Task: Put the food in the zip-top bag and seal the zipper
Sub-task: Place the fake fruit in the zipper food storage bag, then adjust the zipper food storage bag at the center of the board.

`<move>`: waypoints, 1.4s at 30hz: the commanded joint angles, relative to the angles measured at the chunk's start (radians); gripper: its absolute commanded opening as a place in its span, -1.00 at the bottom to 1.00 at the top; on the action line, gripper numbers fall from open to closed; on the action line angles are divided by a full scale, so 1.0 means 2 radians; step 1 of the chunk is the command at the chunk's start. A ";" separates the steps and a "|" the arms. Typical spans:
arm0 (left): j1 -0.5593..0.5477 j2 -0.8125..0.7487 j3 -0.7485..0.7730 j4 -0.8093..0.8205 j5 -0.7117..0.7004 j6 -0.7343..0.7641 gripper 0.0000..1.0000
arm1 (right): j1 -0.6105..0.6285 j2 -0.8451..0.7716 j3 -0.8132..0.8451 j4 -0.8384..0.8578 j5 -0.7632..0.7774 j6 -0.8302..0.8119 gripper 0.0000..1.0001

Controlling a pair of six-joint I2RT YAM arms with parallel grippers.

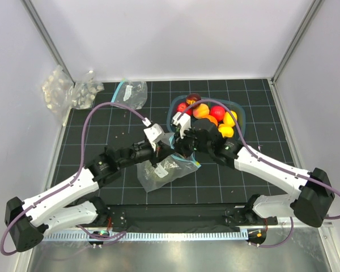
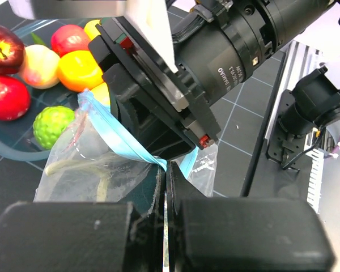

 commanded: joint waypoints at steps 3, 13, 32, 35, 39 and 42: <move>-0.003 -0.008 0.019 0.011 -0.004 -0.005 -1.00 | 0.003 -0.017 -0.004 0.046 -0.021 0.003 -0.93; -0.003 -0.079 -0.039 0.070 -0.105 -0.021 -1.00 | 0.004 0.016 0.025 0.033 -0.058 0.034 -0.11; -0.001 -0.023 -0.026 0.043 -0.223 -0.035 -1.00 | 0.003 -0.067 -0.008 0.043 0.129 0.089 0.05; -0.001 -0.017 -0.021 0.035 -0.267 -0.057 -1.00 | 0.003 -0.059 0.016 -0.001 0.174 0.112 -0.06; 0.002 -0.006 -0.009 0.020 -0.284 -0.073 -1.00 | 0.003 -0.056 0.026 -0.036 0.228 0.119 -0.09; 0.004 0.005 0.001 0.007 -0.294 -0.082 -0.99 | 0.003 -0.049 0.034 -0.048 0.242 0.125 -0.10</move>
